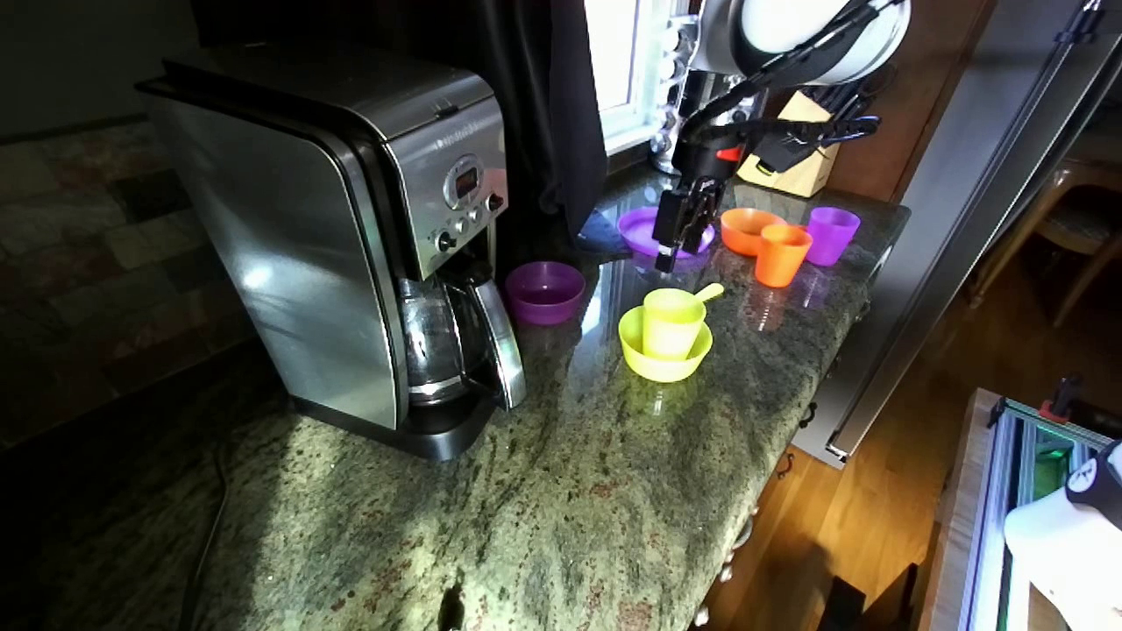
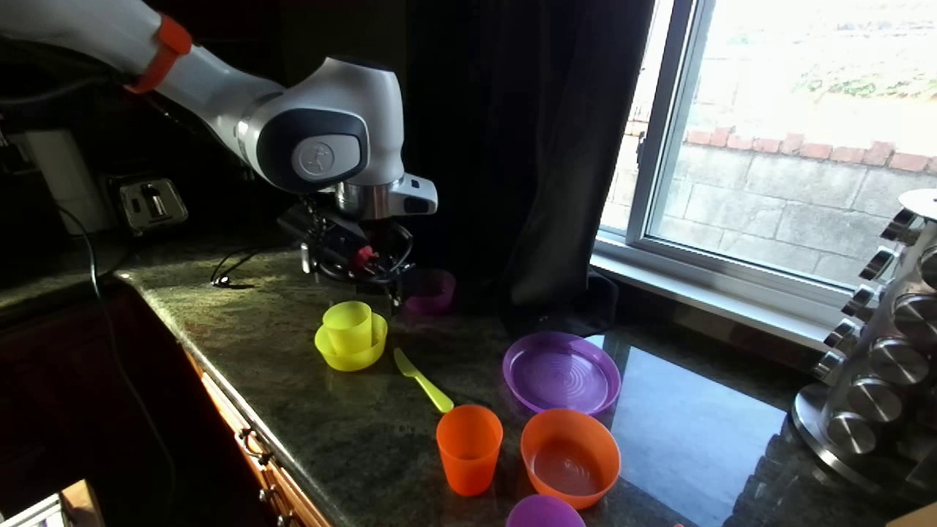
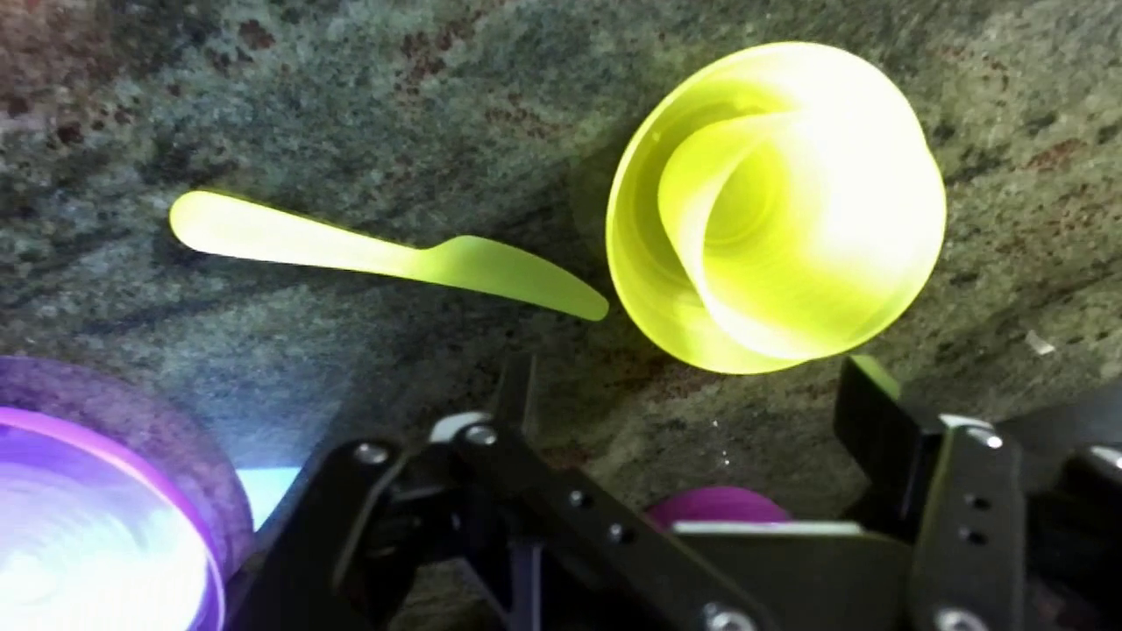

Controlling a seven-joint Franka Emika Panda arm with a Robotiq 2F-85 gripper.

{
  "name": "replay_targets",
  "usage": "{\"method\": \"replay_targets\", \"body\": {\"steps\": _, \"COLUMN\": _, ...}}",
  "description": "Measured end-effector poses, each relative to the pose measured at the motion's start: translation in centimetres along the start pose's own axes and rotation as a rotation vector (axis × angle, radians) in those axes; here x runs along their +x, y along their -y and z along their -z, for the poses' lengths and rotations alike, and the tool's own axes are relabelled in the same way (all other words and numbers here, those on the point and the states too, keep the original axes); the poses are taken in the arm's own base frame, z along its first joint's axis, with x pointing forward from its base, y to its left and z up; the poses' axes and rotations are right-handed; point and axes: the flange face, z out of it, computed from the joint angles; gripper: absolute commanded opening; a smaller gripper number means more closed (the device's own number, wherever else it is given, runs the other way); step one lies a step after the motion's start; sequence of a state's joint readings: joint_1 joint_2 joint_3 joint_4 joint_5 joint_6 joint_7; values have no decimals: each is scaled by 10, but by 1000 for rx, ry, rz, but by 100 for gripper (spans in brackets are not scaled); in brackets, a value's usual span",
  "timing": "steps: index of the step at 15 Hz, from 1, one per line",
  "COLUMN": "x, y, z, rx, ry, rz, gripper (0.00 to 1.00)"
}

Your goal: Place the yellow cup inside the yellow bowl then place the yellow knife inside the yellow cup.

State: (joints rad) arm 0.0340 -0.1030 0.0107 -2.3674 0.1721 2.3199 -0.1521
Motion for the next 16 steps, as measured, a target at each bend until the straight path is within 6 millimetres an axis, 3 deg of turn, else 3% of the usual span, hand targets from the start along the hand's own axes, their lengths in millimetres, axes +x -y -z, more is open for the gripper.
{"method": "replay_targets", "body": {"steps": 6, "x": -3, "y": -45, "z": 13, "rx": 23, "ry": -28, "rz": -297, "gripper": 100}}
{"method": "replay_targets", "body": {"steps": 16, "x": -3, "y": -101, "z": -17, "rx": 57, "ry": -20, "rz": -787, "gripper": 100}}
